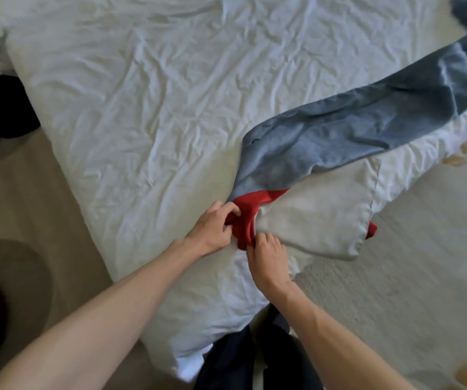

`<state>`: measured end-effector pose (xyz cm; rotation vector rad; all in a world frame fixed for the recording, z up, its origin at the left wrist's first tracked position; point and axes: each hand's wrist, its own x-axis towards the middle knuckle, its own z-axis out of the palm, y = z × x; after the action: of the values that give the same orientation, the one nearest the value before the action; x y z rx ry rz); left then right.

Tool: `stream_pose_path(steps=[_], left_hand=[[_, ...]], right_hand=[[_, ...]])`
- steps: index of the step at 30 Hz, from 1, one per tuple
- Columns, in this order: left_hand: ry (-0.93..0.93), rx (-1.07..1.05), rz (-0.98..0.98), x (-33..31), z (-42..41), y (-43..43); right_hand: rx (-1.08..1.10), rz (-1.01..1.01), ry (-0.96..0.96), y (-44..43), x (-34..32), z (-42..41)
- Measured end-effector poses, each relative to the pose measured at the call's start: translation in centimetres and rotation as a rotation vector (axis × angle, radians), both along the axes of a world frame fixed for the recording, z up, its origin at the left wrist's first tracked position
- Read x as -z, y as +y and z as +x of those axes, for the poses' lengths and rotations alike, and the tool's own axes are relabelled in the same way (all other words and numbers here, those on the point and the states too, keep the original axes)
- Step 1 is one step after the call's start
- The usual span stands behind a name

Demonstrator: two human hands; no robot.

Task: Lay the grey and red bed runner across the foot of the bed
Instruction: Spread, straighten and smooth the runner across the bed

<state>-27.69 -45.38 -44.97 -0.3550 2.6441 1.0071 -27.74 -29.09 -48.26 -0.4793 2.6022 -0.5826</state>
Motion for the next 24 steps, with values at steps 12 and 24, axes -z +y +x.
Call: stream_pose_path(steps=[12,24], left_hand=[[-0.099,-0.103,-0.181,0.0,1.1,2.5],[-0.024,-0.106,-0.132,-1.2,2.2,2.9]], right_hand=[[0.32,-0.352,-0.1,3.2,-2.1,3.2],[0.495,-0.344,-0.015,4.5,-1.8,5.3]])
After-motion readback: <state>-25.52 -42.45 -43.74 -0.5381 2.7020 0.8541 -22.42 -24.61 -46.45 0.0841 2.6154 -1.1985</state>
